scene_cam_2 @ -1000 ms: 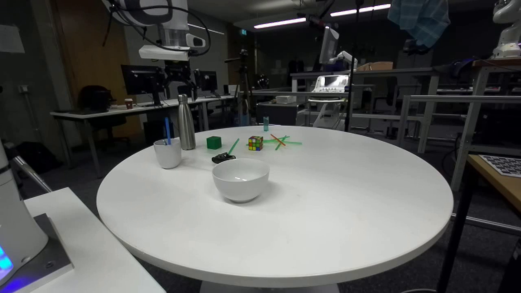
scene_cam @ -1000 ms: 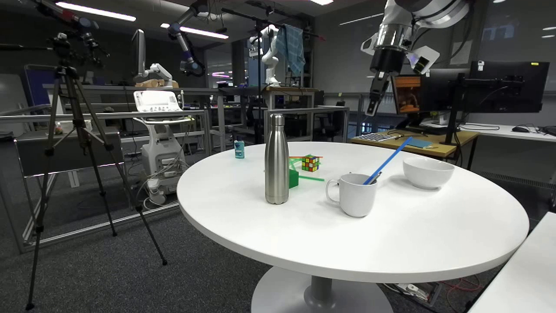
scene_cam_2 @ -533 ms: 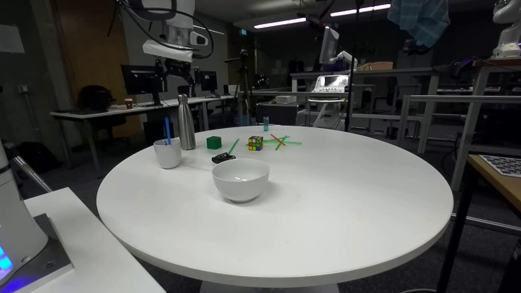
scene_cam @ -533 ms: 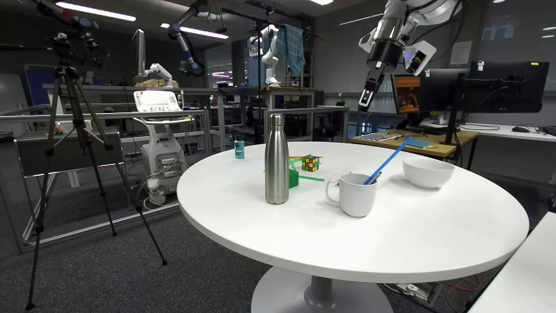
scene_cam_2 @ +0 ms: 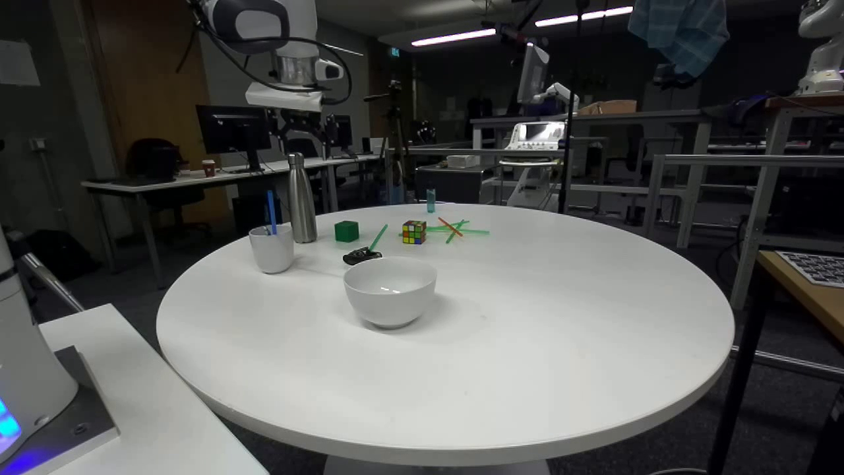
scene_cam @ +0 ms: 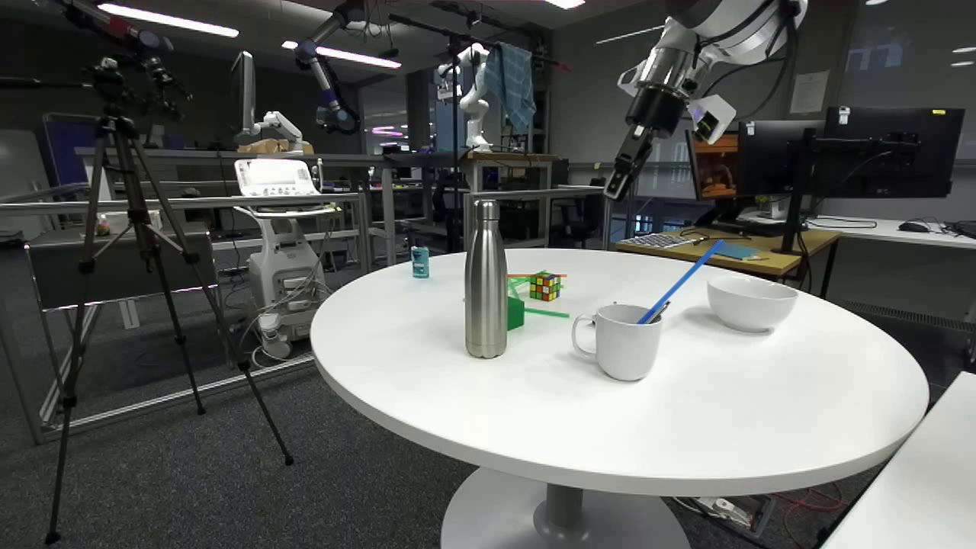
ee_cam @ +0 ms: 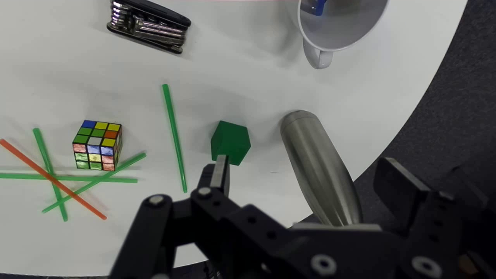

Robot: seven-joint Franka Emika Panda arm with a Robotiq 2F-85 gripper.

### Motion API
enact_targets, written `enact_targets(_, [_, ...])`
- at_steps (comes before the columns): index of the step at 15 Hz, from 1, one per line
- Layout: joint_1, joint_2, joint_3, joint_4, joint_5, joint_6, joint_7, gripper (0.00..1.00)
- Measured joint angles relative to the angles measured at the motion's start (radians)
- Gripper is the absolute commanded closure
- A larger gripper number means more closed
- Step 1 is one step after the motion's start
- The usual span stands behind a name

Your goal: Put the silver flask on top of the green block

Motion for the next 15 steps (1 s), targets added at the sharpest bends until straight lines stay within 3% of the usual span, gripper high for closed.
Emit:
enact_targets(9, [-0.001, 0.029, 0.005, 0.002, 0.015, 0.009, -0.003, 0.0])
enact_targets(15, [0.0, 0.029, 0.013, 0.002, 0.27, 0.009, -0.198, 0.0])
